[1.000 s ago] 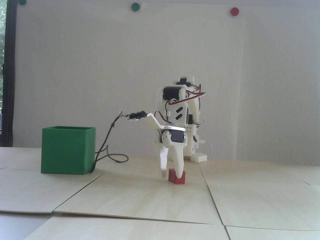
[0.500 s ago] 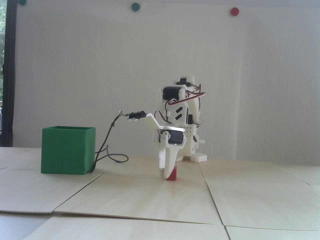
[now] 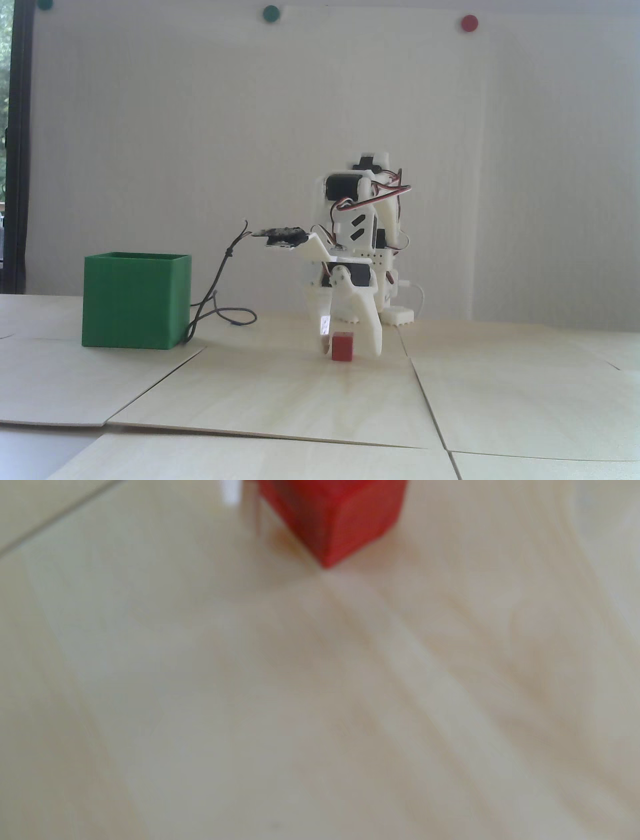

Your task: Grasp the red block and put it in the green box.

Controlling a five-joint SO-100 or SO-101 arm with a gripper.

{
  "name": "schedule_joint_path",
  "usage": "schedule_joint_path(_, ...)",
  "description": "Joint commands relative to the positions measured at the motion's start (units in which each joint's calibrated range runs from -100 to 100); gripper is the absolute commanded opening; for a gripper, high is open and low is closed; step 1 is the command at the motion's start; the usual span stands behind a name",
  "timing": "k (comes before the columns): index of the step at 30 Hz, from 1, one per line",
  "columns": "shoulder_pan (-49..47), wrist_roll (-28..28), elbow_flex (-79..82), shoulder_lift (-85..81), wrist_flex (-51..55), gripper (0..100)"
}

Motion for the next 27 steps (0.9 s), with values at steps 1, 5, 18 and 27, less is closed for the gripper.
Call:
schedule_joint_path(1,-0.7,5.6,-3.4,-0.8,-0.8,33)
schedule_joint_path(5,-0.7,9.0,-3.4,-0.8,-0.9,33)
schedule_joint_path(18,-2.2,17.8,4.1,-0.9,-0.7,25)
schedule_joint_path(27,-1.0,15.1,5.1,-1.5,-1.0,2)
